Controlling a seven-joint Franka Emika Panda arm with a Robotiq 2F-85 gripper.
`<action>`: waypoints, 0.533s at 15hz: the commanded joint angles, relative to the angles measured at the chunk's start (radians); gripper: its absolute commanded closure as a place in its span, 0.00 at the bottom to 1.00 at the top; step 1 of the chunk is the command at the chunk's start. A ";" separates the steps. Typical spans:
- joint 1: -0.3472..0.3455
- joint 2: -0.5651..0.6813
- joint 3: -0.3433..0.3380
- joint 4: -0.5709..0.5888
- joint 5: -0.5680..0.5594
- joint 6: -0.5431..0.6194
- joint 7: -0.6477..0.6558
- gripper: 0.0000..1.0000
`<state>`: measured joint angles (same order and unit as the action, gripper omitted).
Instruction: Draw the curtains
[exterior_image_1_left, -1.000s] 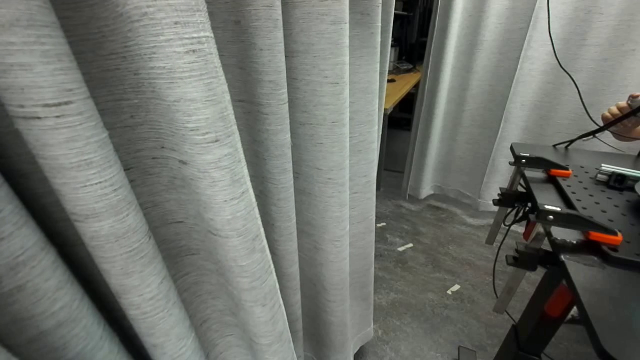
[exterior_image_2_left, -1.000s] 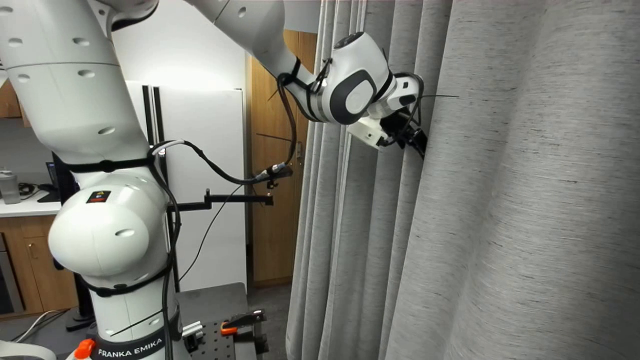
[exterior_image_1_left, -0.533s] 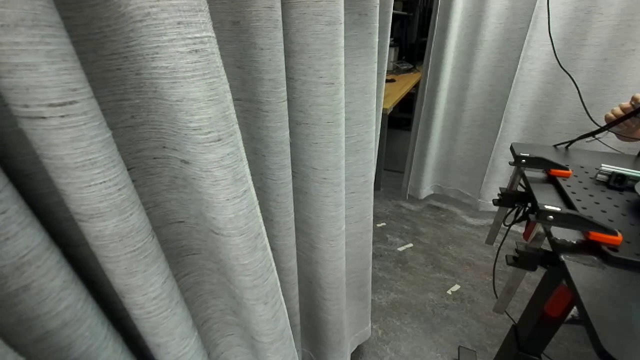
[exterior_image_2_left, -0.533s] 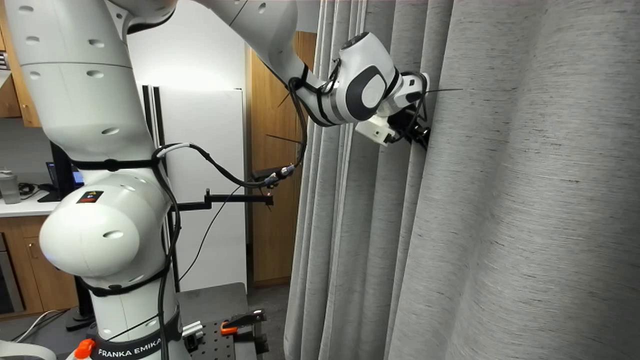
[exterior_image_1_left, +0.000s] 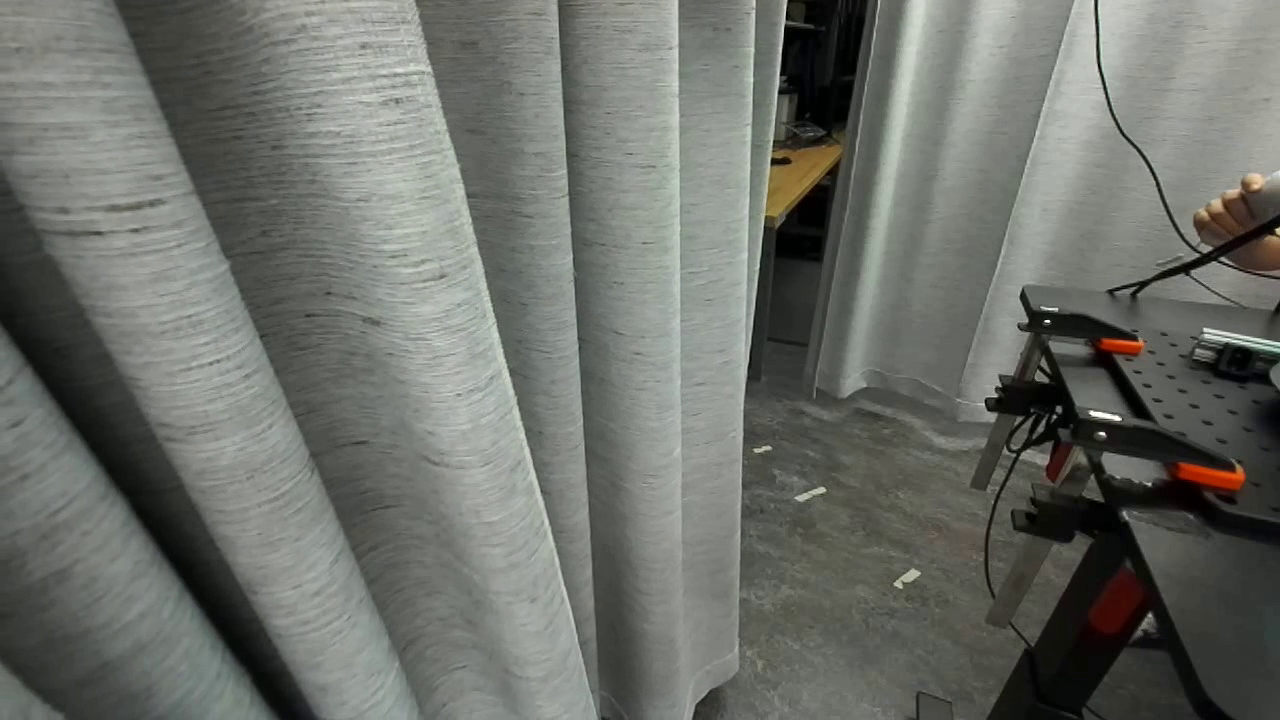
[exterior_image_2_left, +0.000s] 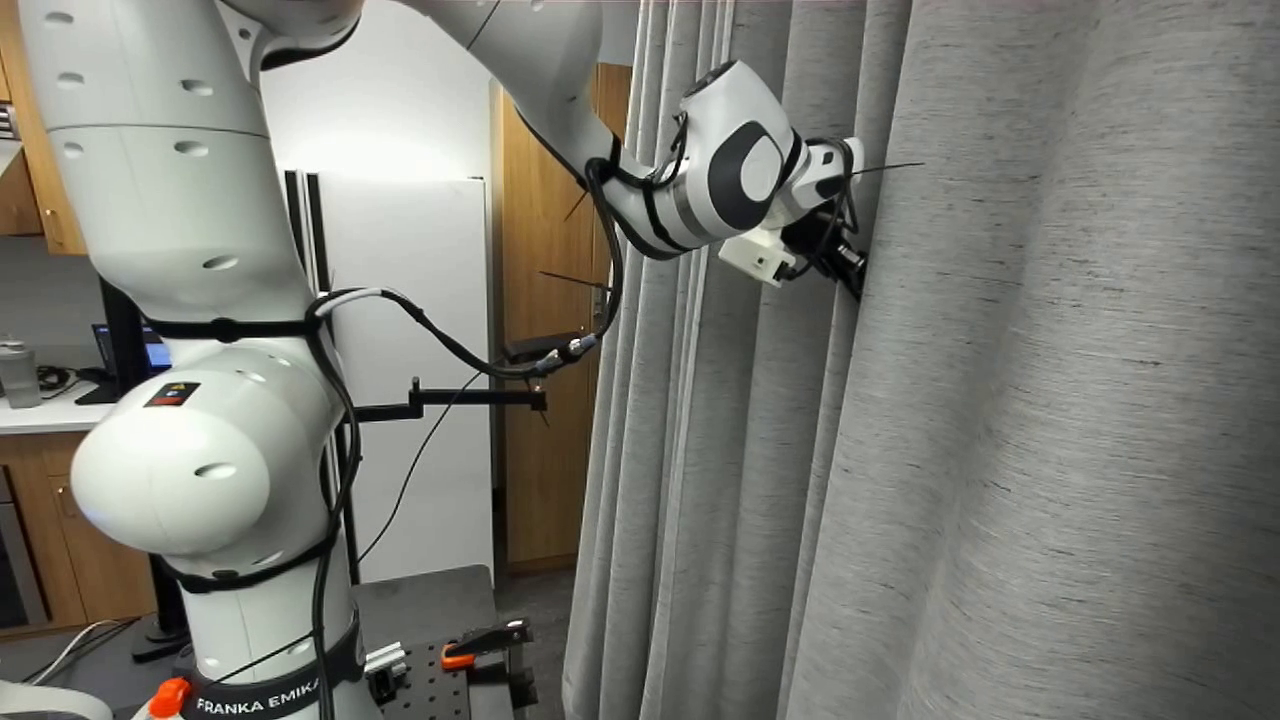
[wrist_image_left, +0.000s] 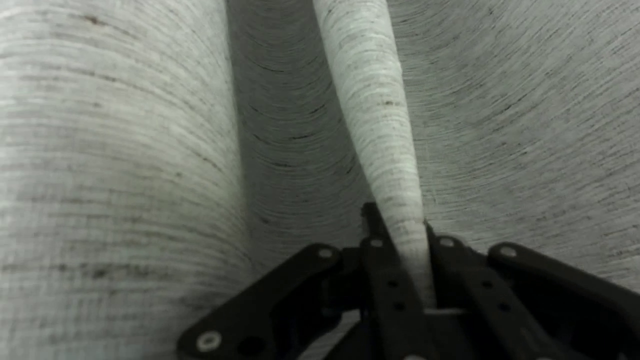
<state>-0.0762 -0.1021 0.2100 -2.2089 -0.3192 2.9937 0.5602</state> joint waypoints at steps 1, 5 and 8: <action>-0.044 0.047 0.010 0.074 -0.088 -0.023 0.092 1.00; -0.086 0.127 -0.010 0.176 -0.176 -0.082 0.183 1.00; -0.111 0.231 -0.053 0.320 -0.285 -0.201 0.290 1.00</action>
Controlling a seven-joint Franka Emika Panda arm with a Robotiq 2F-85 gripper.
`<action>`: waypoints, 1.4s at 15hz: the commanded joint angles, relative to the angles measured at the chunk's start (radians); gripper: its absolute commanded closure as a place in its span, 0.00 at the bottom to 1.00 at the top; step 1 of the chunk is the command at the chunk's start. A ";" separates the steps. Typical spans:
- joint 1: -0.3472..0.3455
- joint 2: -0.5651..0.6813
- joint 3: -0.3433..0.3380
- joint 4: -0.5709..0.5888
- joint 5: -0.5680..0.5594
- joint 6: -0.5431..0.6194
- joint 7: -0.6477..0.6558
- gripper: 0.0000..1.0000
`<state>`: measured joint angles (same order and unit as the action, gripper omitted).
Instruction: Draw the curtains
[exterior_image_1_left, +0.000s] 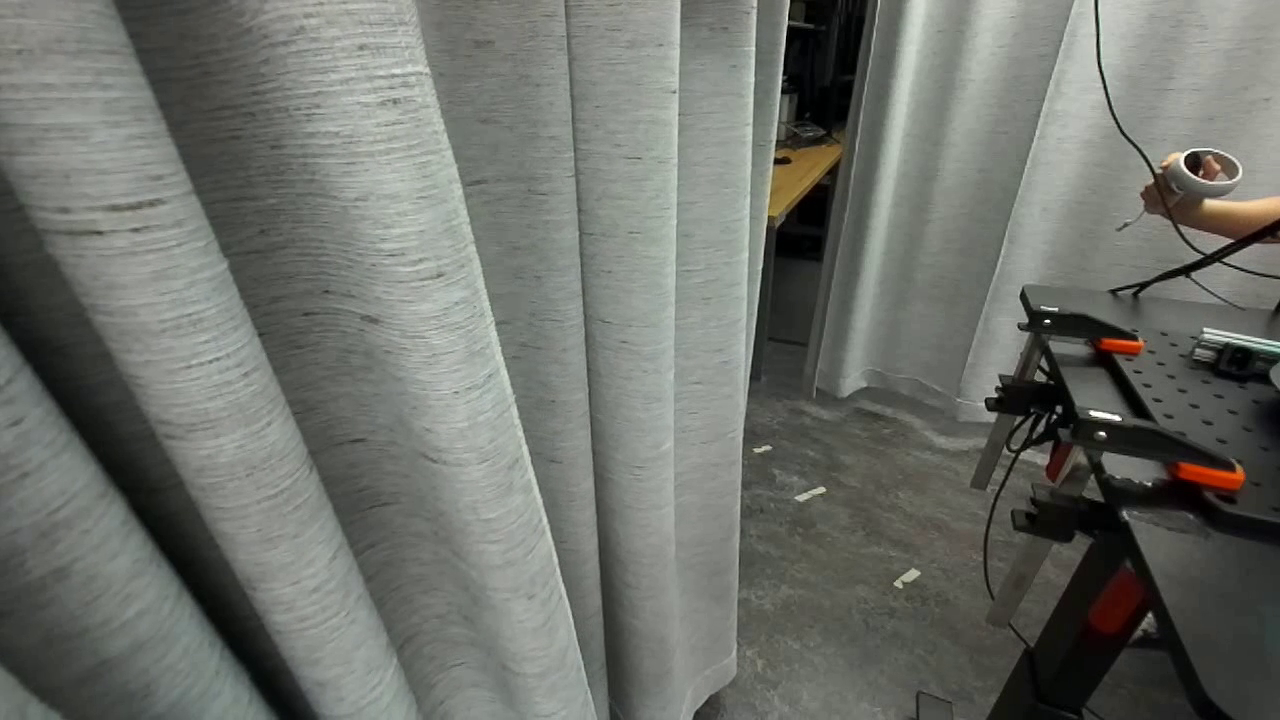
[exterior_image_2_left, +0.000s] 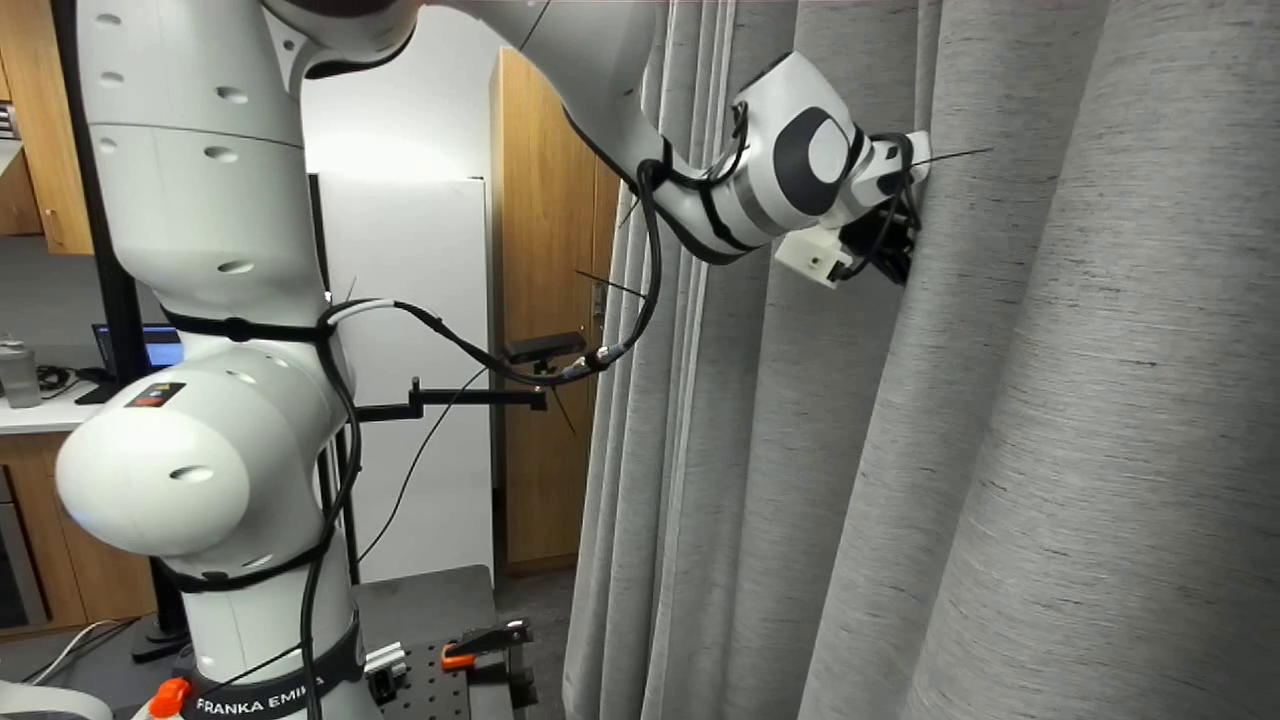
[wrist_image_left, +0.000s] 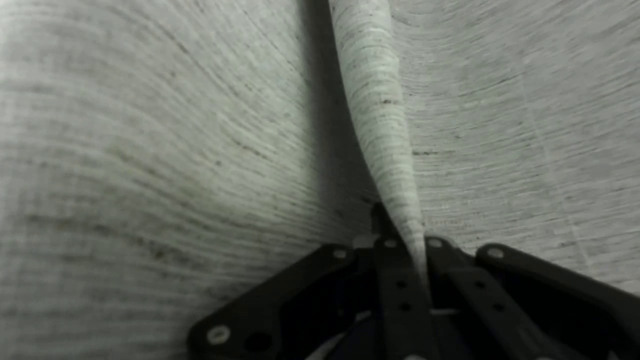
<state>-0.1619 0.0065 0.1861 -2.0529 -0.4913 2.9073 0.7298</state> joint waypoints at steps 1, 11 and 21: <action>-0.026 0.160 -0.047 0.217 -0.146 -0.158 0.156 1.00; -0.021 0.481 -0.202 0.693 -0.206 -0.425 0.224 1.00; -0.113 0.415 -0.214 0.648 -0.095 -0.482 0.082 1.00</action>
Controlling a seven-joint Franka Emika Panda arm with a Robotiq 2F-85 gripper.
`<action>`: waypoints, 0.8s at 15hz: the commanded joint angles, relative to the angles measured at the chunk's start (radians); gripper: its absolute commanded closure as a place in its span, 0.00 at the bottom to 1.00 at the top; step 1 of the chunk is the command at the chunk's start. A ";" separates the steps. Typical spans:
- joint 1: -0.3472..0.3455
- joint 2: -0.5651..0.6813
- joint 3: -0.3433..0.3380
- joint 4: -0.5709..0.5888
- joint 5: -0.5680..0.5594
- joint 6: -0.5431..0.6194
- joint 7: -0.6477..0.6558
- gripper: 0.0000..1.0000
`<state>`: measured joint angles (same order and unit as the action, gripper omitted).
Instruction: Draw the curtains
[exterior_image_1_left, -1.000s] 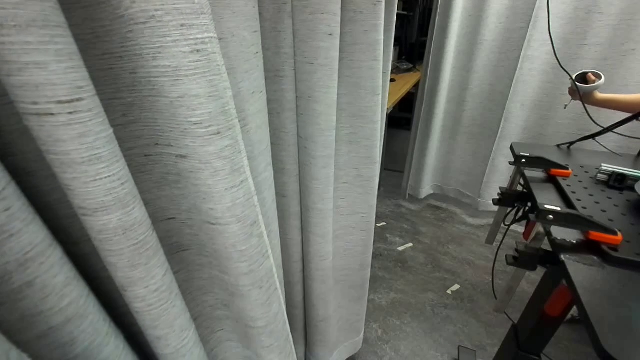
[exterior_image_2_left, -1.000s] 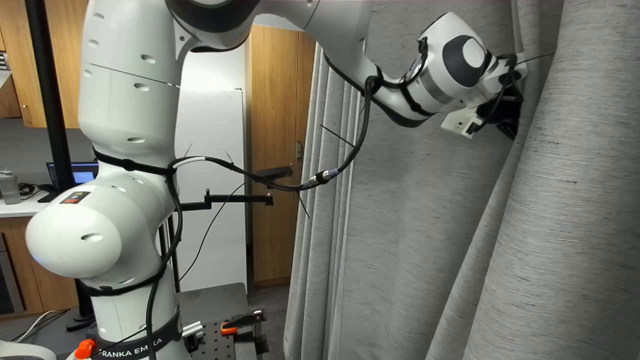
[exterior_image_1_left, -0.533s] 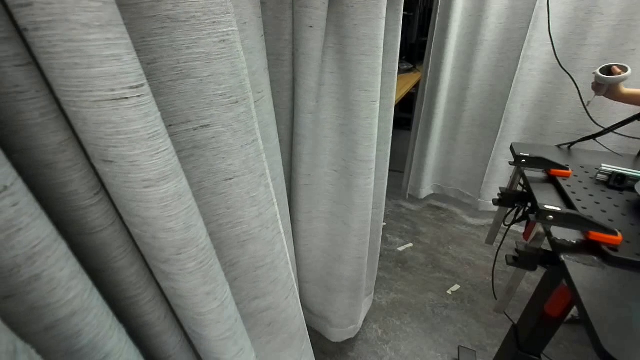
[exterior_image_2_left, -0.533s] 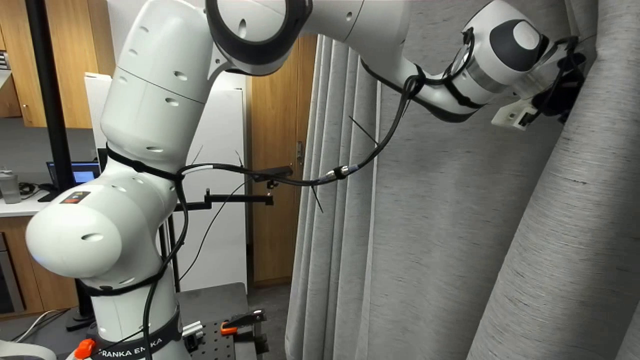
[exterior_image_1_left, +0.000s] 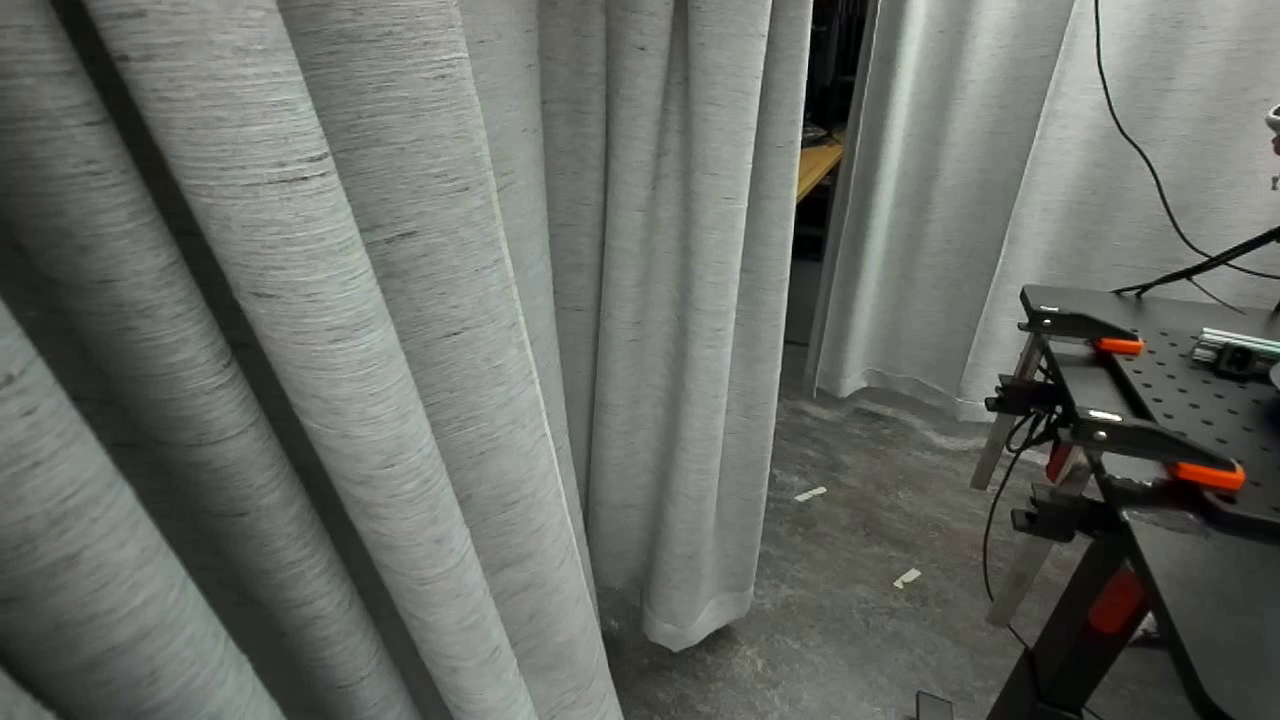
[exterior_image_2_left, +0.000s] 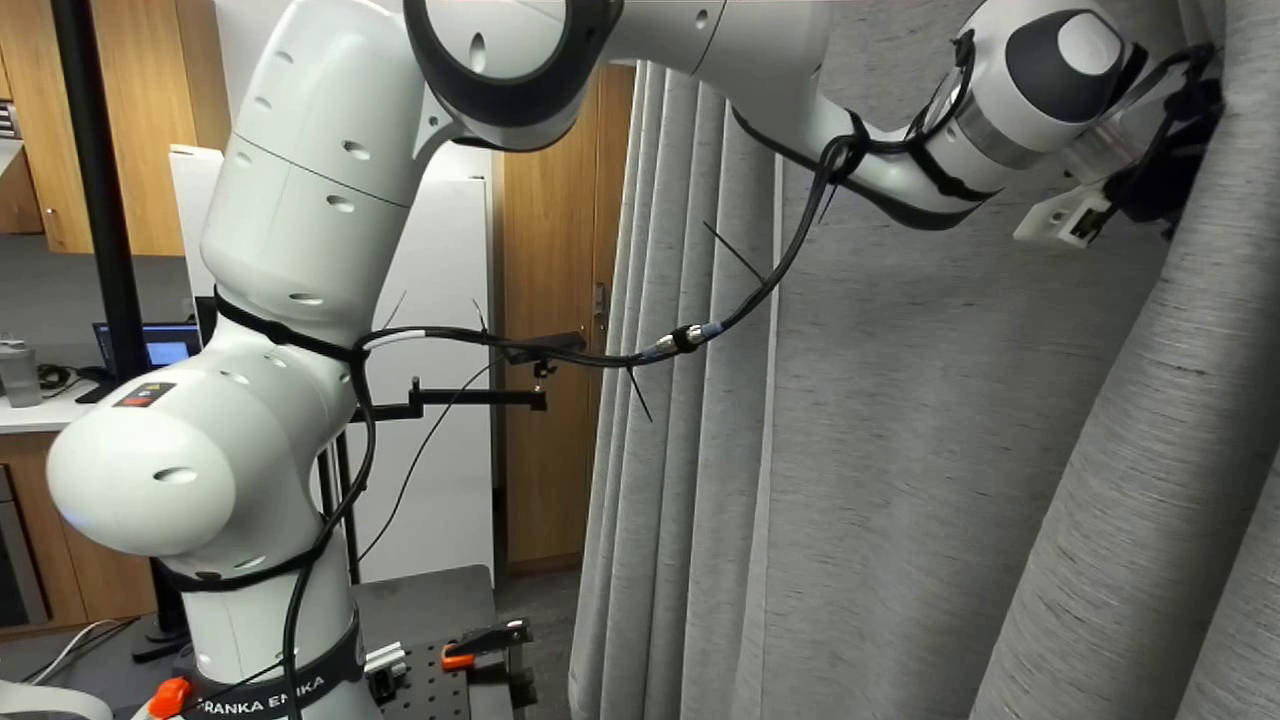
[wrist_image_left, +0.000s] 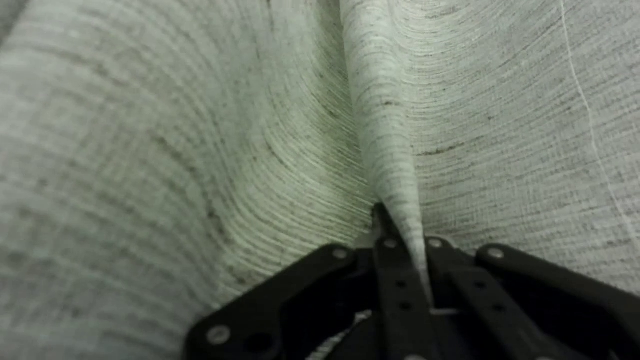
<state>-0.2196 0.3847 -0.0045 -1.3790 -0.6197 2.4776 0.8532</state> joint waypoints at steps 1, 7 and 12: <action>-0.065 0.043 -0.035 -0.015 0.028 -0.065 -0.041 1.00; -0.149 0.089 -0.093 0.045 0.041 -0.117 -0.057 1.00; -0.207 0.126 -0.127 0.098 0.046 -0.167 -0.063 1.00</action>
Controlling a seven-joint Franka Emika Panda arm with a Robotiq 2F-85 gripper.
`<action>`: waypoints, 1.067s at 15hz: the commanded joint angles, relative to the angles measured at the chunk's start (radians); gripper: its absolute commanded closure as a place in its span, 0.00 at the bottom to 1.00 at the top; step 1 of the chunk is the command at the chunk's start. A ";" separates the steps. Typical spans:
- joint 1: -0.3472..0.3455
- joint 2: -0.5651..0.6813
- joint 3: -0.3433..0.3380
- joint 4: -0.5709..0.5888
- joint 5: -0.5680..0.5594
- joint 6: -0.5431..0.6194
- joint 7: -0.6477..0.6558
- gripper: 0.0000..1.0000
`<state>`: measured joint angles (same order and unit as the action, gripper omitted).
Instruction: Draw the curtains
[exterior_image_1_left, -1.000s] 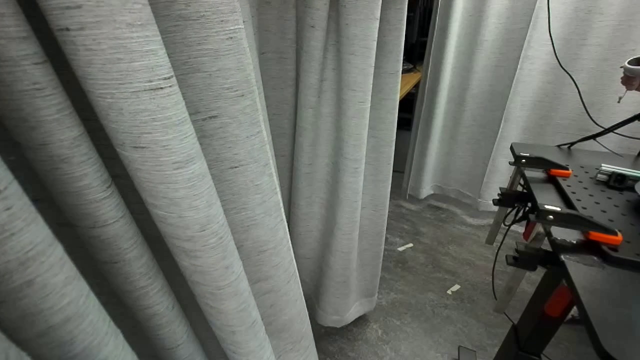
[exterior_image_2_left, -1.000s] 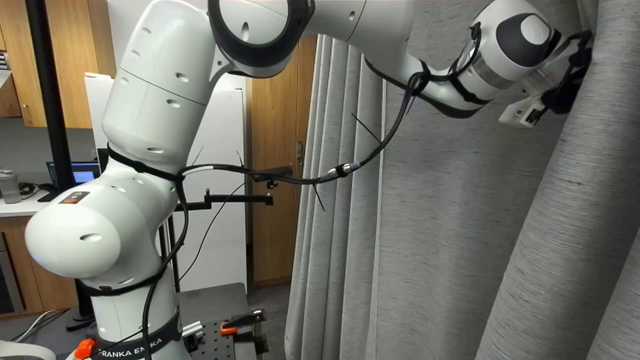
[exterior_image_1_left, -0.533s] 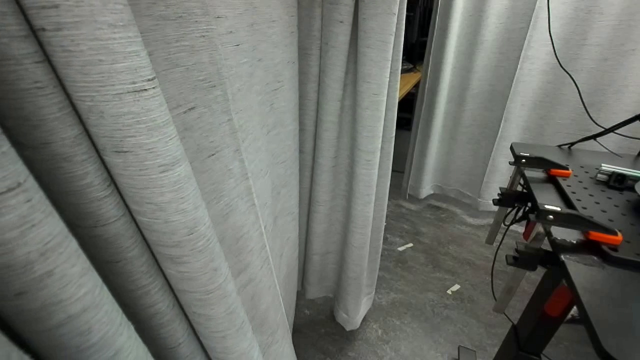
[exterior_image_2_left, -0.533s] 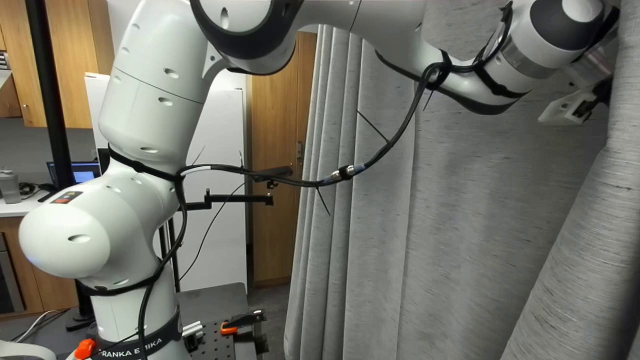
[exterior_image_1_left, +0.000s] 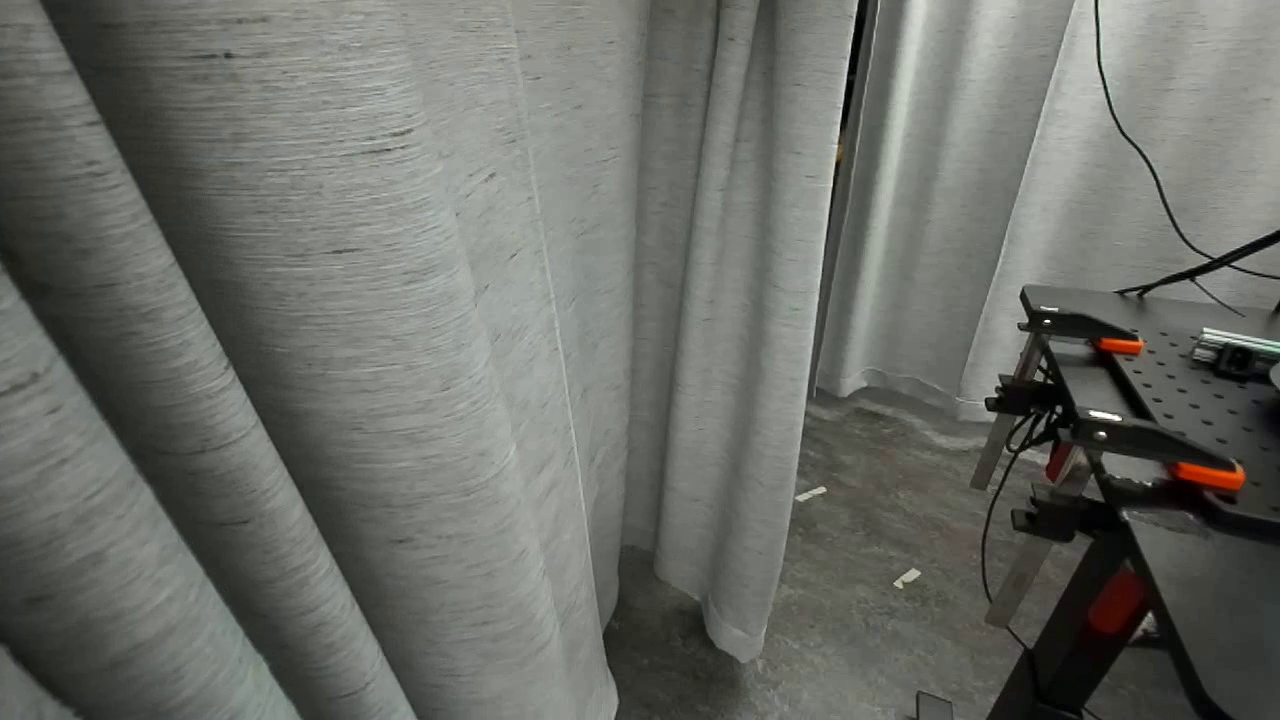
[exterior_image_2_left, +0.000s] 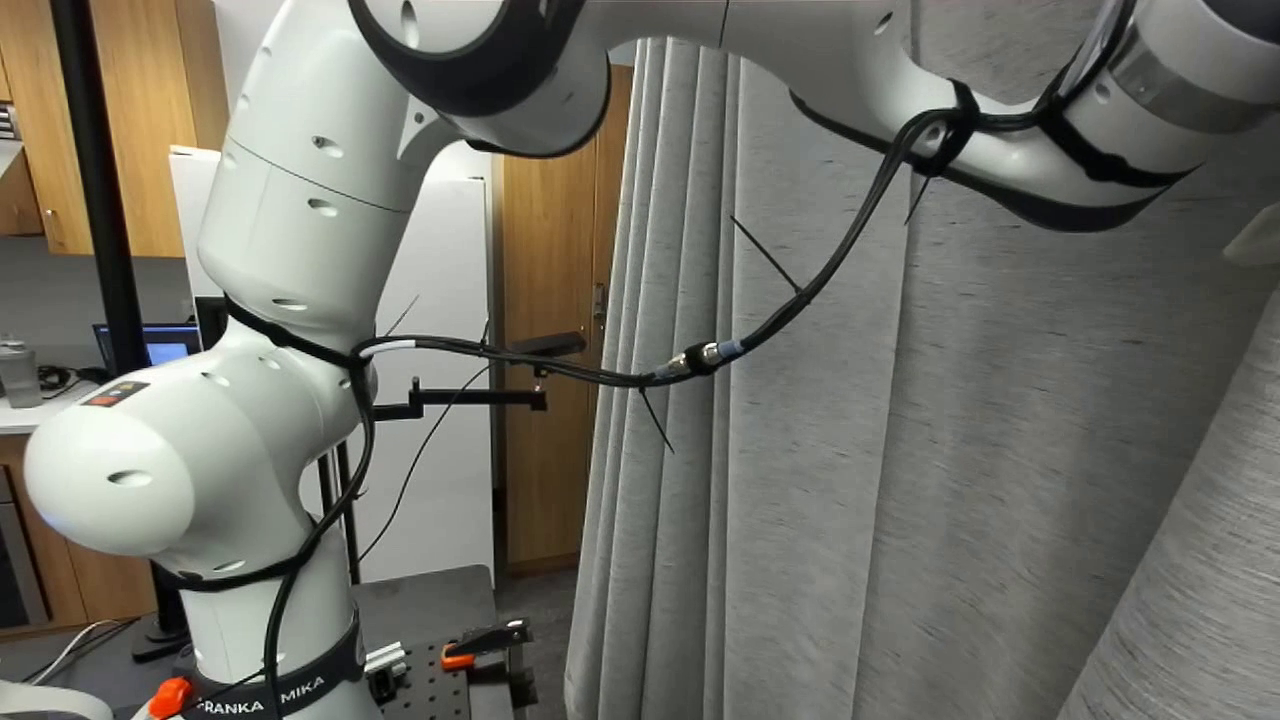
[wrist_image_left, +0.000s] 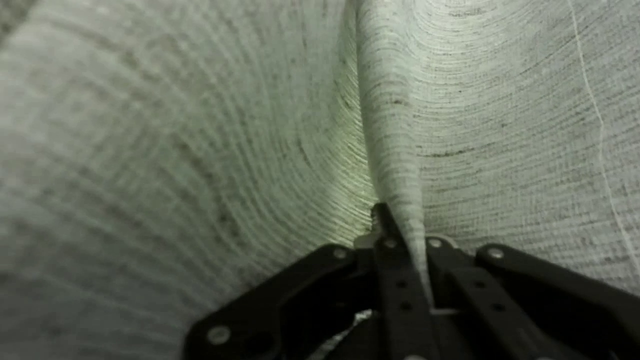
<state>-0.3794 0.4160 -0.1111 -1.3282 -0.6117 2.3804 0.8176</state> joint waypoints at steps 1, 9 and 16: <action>-0.060 0.106 -0.026 0.060 0.041 -0.081 -0.029 1.00; -0.139 0.192 -0.051 0.176 0.060 -0.174 -0.047 1.00; -0.169 0.275 -0.043 0.323 0.091 -0.292 -0.078 1.00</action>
<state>-0.5033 0.5683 -0.1569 -1.0833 -0.5790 2.1729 0.7691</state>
